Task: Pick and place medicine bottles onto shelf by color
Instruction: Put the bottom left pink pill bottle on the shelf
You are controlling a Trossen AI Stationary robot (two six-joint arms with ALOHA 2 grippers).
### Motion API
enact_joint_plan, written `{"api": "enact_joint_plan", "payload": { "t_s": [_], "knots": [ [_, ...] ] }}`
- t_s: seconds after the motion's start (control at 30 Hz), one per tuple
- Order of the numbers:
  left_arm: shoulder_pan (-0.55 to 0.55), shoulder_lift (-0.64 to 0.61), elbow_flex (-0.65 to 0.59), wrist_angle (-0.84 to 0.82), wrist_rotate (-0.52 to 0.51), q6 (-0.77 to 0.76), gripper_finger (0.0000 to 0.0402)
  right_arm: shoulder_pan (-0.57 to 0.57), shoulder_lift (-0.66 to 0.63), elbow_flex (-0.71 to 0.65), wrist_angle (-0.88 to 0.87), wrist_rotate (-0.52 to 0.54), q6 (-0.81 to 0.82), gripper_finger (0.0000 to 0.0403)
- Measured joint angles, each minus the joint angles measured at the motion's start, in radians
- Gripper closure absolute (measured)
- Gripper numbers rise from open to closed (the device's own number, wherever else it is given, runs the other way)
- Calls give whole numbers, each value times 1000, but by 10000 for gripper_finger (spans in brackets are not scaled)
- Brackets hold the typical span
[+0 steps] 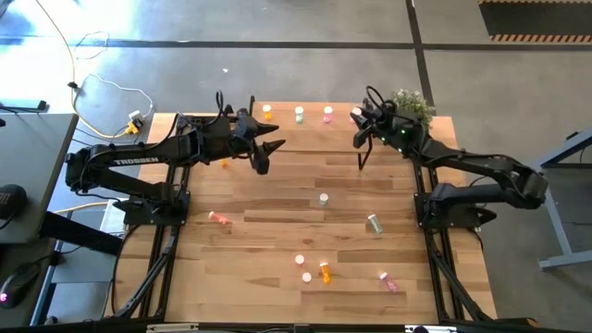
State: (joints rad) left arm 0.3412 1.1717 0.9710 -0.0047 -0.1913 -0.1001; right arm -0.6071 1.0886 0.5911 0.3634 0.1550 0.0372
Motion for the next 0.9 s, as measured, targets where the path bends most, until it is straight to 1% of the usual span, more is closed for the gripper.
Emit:
{"api": "enact_joint_plan", "payload": {
  "t_s": [0.13,0.27,0.67,0.8,0.9],
  "knots": [
    [0,0,0,-14,-4,0,179,-44,49,1,1,-63,-62,299],
    [0,0,-1,-34,-5,0,179,-75,89,2,3,-100,-81,299],
    [0,0,-1,-34,-21,26,179,-118,96,3,-9,-112,-81,299],
    [0,0,-1,-34,-33,26,179,-132,102,4,-4,-153,-66,299],
    [0,0,-1,-33,-33,26,179,-133,118,4,-2,-157,-64,299]
  ]
}}
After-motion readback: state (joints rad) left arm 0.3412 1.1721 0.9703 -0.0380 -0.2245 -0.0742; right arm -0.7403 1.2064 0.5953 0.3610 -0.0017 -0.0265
